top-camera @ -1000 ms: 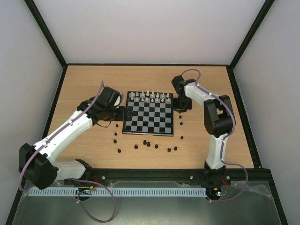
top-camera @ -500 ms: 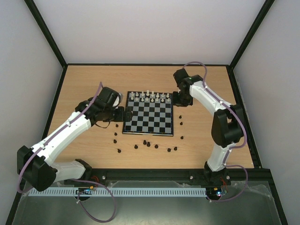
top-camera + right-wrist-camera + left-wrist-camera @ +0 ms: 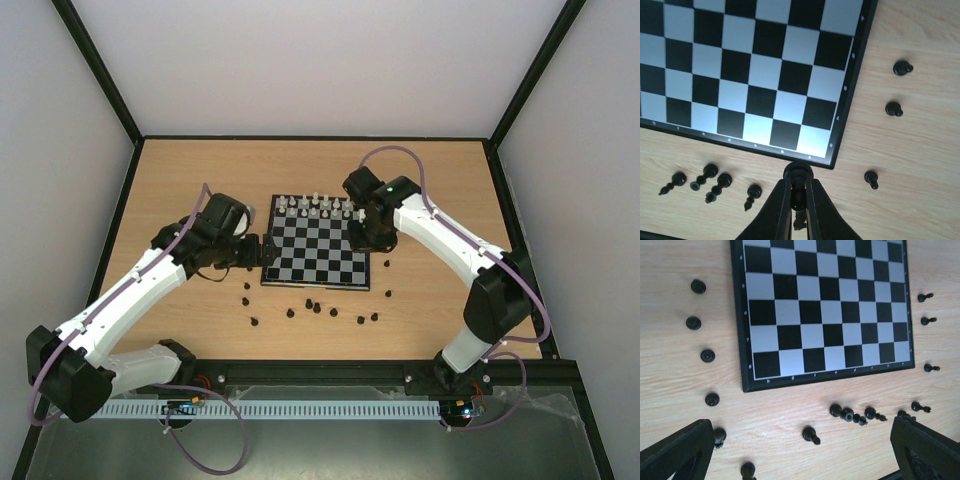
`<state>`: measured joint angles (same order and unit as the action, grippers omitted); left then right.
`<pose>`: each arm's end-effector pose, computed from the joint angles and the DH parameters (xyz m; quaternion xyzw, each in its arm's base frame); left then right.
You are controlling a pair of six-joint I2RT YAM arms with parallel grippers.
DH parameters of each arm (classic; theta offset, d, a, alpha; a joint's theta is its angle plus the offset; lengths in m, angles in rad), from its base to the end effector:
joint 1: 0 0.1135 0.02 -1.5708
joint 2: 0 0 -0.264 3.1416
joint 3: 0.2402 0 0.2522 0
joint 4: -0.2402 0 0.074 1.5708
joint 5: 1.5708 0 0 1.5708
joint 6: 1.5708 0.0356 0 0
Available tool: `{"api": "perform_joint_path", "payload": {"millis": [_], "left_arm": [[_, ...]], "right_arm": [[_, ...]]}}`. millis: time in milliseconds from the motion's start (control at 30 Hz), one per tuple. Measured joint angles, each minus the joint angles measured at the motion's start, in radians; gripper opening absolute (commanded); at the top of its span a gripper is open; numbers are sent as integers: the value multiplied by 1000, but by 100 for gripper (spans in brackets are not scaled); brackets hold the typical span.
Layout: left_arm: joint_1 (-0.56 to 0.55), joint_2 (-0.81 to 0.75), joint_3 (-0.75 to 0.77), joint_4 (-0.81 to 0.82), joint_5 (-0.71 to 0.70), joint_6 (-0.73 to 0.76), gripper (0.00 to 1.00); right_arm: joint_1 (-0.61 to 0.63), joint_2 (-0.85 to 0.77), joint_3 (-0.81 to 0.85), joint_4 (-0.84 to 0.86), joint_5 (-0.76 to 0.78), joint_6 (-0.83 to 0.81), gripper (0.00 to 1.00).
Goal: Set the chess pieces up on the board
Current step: Pick up the chess piece at the center of the board, then place the chess piece on the chessboard.
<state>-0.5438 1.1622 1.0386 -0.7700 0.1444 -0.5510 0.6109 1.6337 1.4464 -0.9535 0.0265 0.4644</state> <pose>0.1976 -0.1255 0.3000 0.0206 0.9408 -0.2305 0.2475 0.2742 0.1909 0.2907 -0.0687 0.9745 0.0981 0.1899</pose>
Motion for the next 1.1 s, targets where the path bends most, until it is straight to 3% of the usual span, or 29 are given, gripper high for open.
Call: {"api": "perform_joint_path", "payload": {"millis": [200, 1100], "left_arm": [[0, -37, -42, -18, 1, -10, 99], [0, -83, -54, -37, -21, -18, 99]], "right_arm": [[10, 16, -65, -3, -4, 15, 6], [64, 251, -63, 114, -14, 37, 6]]}}
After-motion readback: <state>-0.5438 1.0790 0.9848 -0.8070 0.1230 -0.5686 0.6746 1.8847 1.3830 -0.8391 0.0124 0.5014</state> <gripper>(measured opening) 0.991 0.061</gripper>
